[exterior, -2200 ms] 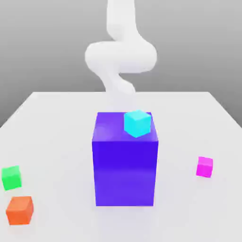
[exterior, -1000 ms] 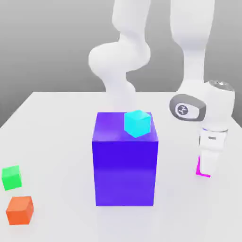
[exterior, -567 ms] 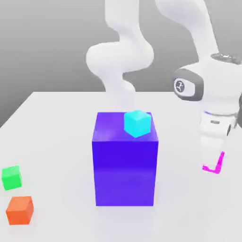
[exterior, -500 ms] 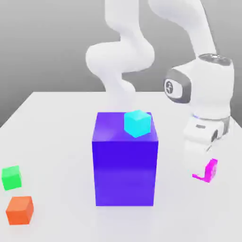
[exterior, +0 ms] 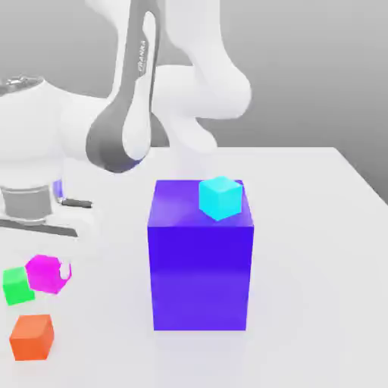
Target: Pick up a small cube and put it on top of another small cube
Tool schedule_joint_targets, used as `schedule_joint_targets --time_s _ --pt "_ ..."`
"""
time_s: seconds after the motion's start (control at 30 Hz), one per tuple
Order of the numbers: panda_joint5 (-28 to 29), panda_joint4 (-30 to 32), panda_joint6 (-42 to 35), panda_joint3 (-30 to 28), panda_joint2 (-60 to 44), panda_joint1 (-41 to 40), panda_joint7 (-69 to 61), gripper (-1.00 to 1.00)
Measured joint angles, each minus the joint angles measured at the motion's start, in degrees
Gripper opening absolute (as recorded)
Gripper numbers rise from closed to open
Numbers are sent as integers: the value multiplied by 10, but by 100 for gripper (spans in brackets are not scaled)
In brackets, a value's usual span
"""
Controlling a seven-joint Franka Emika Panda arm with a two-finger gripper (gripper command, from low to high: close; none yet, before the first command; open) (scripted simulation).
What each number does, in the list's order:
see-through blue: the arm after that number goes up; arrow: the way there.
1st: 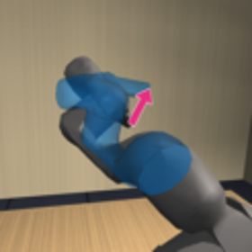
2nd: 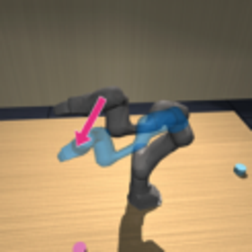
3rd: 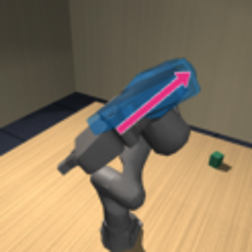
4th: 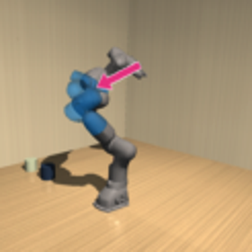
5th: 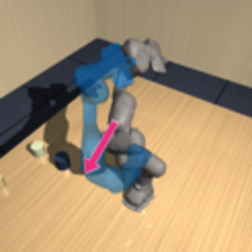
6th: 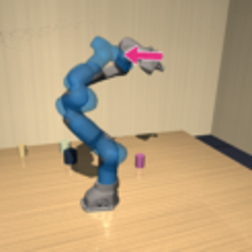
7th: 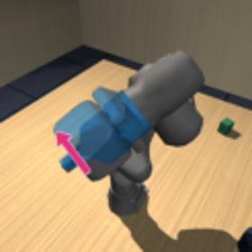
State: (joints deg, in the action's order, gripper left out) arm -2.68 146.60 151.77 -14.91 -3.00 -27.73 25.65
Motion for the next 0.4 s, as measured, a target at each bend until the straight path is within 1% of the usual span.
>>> schedule_joint_targets --time_s 0.07,0.1,0.27,0.3,0.4 --pt "3 3 -10 -22 -1 -45 9 -100" --pt "-1 5 -3 -23 -10 -48 8 -100" --pt "-61 2 71 6 -96 -68 -33 -100" --pt "-68 2 81 12 -107 -73 -38 100" --pt "-68 2 81 12 -107 -73 -38 100"
